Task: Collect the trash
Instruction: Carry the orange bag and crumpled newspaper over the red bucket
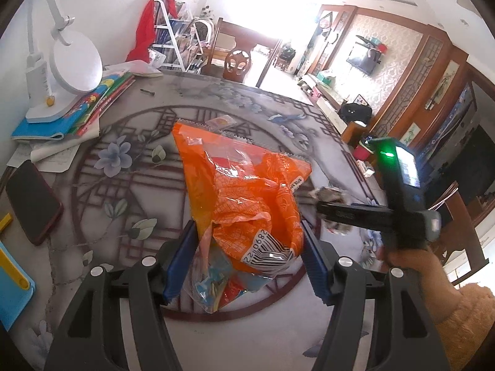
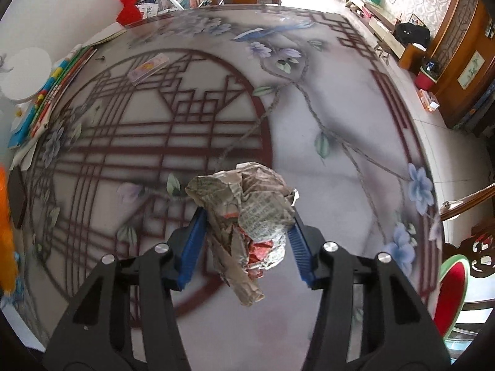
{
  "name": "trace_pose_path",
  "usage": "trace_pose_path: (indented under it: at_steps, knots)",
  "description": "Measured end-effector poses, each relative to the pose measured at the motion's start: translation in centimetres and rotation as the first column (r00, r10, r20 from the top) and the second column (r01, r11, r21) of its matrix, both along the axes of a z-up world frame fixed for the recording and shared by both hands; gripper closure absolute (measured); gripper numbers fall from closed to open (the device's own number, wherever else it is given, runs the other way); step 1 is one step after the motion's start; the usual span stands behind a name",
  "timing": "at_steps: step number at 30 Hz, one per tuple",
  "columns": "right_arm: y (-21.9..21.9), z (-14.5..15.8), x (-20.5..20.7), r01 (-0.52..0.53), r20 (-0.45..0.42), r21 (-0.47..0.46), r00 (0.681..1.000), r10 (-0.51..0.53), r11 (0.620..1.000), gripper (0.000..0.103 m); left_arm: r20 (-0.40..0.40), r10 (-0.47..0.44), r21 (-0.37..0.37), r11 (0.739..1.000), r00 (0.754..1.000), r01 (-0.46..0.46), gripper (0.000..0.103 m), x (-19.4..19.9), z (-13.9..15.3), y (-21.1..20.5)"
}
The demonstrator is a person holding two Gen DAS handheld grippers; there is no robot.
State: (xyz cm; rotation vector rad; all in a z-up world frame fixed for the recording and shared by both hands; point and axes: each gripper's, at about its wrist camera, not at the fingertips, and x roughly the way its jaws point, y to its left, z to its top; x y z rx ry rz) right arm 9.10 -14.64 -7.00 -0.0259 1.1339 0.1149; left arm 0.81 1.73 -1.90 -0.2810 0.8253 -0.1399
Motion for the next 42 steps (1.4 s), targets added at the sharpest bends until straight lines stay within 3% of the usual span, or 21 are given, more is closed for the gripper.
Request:
trace_pose_path:
  at_steps: [9,18,31,37,42]
  knots:
    - [-2.2,3.5,-5.1,-0.037,0.056,0.088,0.998,0.033,0.995,0.052,-0.013,0.007,0.025,1.0,1.0,-0.006,0.041,0.0,-0.5,-0.4]
    - [-4.9,4.1,-10.3,-0.018,0.06,0.155,0.998,0.009,0.988,0.052,-0.019,0.003,0.04,0.999,1.0,-0.002,0.041,0.0,-0.8,-0.6]
    - [-6.6,3.0,-17.8,0.013,0.165,0.065,0.986,-0.024,0.998,0.052,-0.035,-0.014,0.093,0.996,0.999,0.017,0.041,0.0,-1.6,-1.9]
    - [-7.1,3.2,-19.2,0.017,0.202,0.01,0.979,-0.019,1.0,0.051,-0.035,-0.012,0.105,0.994,0.999,0.015,0.041,0.0,-1.7,-2.1]
    - [-8.2,3.1,-20.4,0.04,0.208,0.025,0.977,-0.045,0.999,0.051,-0.05,-0.013,0.121,0.992,0.999,0.019,0.041,0.2,-2.1,-2.3]
